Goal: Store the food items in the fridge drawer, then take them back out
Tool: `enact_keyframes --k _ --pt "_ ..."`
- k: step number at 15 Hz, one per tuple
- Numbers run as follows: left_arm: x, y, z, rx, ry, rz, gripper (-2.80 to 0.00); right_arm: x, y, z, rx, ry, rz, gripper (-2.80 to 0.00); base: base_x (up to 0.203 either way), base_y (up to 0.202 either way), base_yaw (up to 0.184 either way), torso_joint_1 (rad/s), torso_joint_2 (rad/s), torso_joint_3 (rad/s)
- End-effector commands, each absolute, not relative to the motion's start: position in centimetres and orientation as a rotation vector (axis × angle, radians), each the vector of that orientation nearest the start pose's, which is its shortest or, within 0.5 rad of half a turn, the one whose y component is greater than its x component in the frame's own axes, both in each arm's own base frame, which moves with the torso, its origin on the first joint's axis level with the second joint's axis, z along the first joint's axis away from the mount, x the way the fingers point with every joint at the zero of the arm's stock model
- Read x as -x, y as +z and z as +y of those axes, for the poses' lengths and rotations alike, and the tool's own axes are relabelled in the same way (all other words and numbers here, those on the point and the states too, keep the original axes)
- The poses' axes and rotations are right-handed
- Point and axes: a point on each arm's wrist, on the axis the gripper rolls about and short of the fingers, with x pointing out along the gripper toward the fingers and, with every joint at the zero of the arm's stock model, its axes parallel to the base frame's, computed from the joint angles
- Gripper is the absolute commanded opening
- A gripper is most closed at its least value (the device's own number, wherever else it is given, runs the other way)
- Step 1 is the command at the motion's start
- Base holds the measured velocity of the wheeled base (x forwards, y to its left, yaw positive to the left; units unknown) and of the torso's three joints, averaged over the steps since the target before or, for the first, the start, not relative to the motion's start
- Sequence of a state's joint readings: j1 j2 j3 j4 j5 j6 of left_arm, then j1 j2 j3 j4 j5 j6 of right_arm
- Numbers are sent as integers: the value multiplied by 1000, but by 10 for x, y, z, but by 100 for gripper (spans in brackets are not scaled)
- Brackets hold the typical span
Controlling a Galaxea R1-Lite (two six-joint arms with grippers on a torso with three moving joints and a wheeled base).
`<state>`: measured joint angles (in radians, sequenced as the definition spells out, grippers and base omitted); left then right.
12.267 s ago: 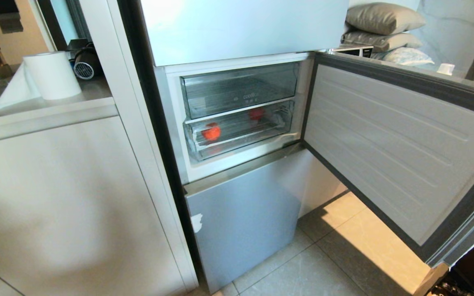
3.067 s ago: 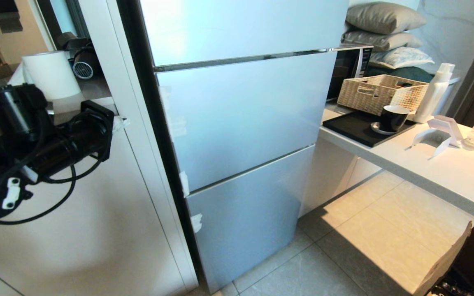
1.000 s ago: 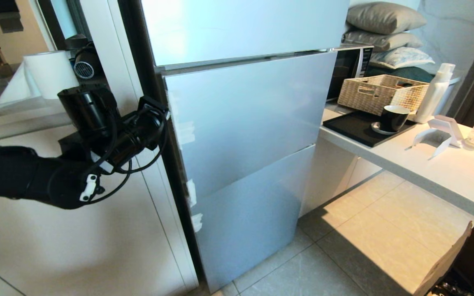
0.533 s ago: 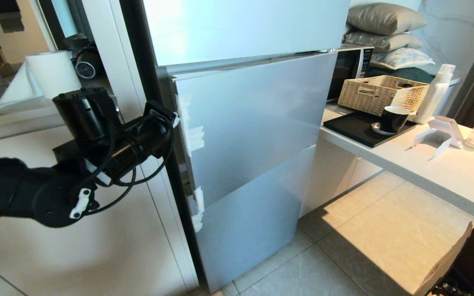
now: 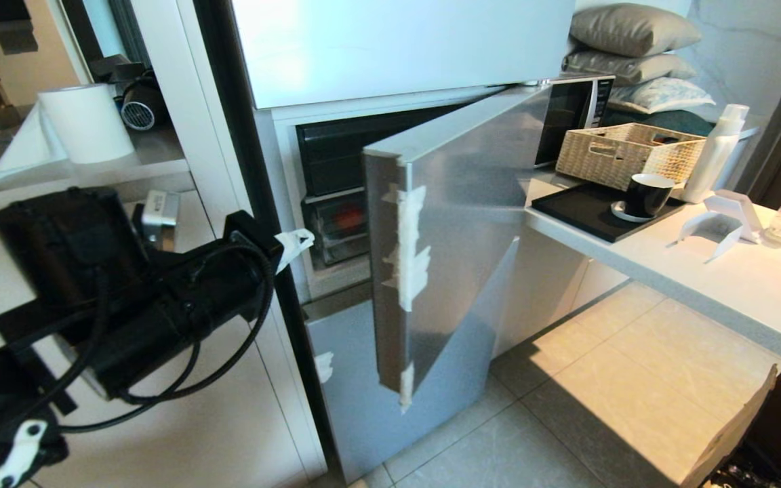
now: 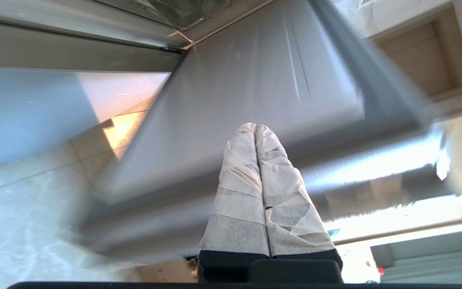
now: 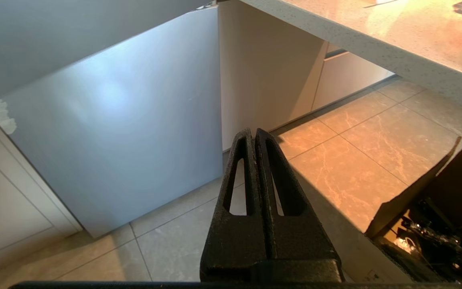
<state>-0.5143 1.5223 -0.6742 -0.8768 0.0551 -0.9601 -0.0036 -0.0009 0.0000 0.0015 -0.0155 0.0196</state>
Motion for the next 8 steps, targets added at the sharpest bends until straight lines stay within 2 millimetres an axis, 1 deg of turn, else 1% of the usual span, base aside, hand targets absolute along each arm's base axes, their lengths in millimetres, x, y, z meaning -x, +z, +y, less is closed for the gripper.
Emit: enact_keyframes --k 1,2,3,5,6,8 --pt "-196 236 -108 956 -457 118 -280 23 75 0 -20 -18 1 -280 0 0 0 0 0 0" --pt "-182 239 -99 916 -452 82 -280 23 75 0 -20 -18 1 -280 0 0 0 0 0 0" --pt "-167 242 -90 837 -437 41 -280 23 75 0 -20 -18 1 -280 0 0 0 0 0 0" --pt "-136 249 -70 624 -371 -48 -280 23 75 0 -20 -18 1 -280 0 0 0 0 0 0" --pt "-117 253 -59 524 -333 -84 -280 23 75 0 -20 -18 3 -280 0 0 0 0 0 0" --pt "-74 256 -33 395 -251 -144 -280 23 75 0 -20 -18 1 -280 0 0 0 0 0 0"
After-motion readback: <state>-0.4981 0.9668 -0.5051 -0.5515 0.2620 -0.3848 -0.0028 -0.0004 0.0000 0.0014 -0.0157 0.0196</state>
